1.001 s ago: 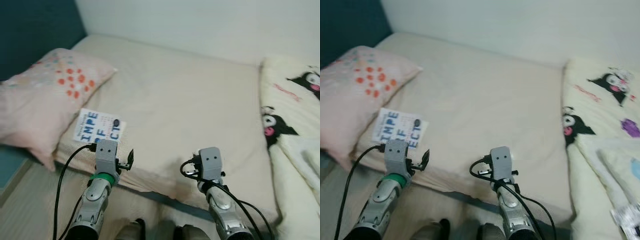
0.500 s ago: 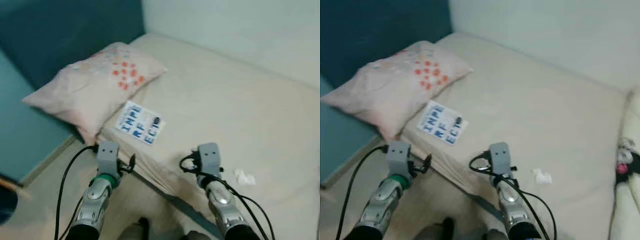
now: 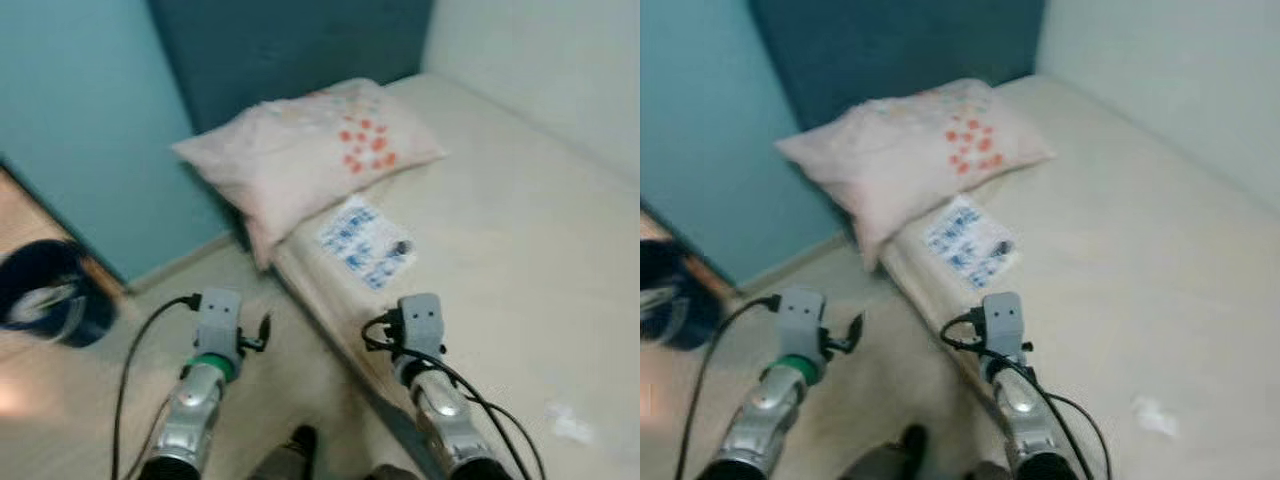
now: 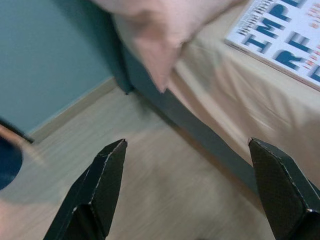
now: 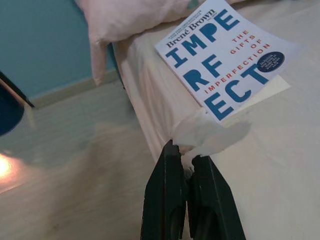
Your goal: Clean up the room
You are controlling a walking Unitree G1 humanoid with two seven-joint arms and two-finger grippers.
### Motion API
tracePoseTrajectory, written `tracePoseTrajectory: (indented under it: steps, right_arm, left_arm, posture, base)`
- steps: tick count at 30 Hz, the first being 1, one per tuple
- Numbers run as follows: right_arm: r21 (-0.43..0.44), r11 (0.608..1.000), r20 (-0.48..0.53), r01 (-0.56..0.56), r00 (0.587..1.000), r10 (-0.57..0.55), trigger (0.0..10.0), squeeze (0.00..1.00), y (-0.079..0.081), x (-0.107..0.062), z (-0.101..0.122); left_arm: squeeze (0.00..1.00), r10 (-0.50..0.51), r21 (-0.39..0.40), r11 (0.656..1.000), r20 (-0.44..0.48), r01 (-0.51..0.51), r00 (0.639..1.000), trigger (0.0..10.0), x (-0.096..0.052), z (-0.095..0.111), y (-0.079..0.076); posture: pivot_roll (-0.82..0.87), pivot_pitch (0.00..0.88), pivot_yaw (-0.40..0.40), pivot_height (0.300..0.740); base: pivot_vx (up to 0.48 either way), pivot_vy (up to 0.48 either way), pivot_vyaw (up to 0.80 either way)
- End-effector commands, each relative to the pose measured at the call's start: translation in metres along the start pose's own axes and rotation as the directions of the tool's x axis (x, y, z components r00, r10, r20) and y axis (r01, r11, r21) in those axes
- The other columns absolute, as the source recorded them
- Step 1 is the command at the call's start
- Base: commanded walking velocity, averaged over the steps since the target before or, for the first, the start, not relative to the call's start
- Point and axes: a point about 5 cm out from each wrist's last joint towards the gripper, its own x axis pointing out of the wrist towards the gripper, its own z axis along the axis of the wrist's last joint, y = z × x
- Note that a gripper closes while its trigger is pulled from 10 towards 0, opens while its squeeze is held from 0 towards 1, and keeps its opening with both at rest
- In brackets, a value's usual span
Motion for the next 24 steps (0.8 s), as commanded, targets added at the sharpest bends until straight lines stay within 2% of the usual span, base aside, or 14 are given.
tracePoseTrajectory:
  steps: [1, 11, 13, 14, 16, 20, 24]
  right_arm:
    - [0.016, 1.000, -0.034, -0.002, 0.999, 0.002, 10.0, 0.00, 0.002, -0.004, -0.008]
    - [0.023, 1.000, -0.032, 0.015, 0.999, -0.014, 10.0, 0.00, -0.006, -0.006, -0.009]
    - [0.025, 1.000, -0.029, 0.018, 0.999, -0.017, 10.0, 0.00, -0.007, -0.005, -0.008]
    - [0.027, 0.999, -0.028, 0.021, 0.999, -0.020, 10.0, 0.00, -0.009, -0.005, -0.008]
    - [0.030, 0.999, -0.030, 0.022, 0.999, -0.021, 10.0, 0.00, -0.009, -0.005, -0.008]
    - [0.037, 0.999, -0.032, 0.014, 0.999, -0.013, 10.0, 0.00, -0.008, -0.007, -0.009]
    - [0.052, 0.999, -0.039, -0.009, 0.999, 0.011, 10.0, 0.00, -0.004, -0.009, -0.012]
  left_arm:
    - [0.00, 0.035, -0.027, 0.999, -0.009, -0.035, 0.999, 10.0, -0.003, -0.003, 0.004]
    - [0.00, 0.045, -0.044, 0.998, -0.005, -0.046, 0.999, 10.0, -0.002, -0.003, -0.001]
    - [0.00, 0.035, -0.017, 0.999, -0.021, -0.036, 0.999, 10.0, -0.002, -0.004, -0.002]
    - [0.00, 0.030, 0.034, 0.999, -0.031, -0.029, 0.999, 10.0, -0.001, -0.004, -0.002]
    - [0.00, 0.026, 0.053, 0.998, -0.034, -0.024, 0.999, 10.0, 0.000, -0.004, -0.003]
    - [0.00, 0.007, 0.056, 0.998, -0.029, -0.006, 1.000, 10.0, 0.001, -0.002, -0.005]
    - [0.00, 0.013, 0.043, 0.999, 0.012, -0.013, 1.000, 10.0, 0.006, 0.011, -0.004]
  posture:
    - [0.06, 0.107, 0.032, 0.740]
    - [0.06, 0.103, 0.021, 0.740]
    - [0.06, 0.106, 0.024, 0.740]
    - [0.05, 0.105, 0.029, 0.740]
    - [0.05, 0.106, 0.034, 0.740]
    - [0.05, 0.107, 0.040, 0.740]
    - [0.06, 0.108, 0.057, 0.740]
  base:
    - [0.000, 0.000, 0.80]
    - [0.000, 0.000, 0.80]
    - [0.000, 0.000, 0.80]
    - [0.000, 0.000, 0.80]
    - [0.000, 0.000, 0.80]
    - [0.000, 0.000, 0.80]
    - [0.000, 0.000, 0.80]
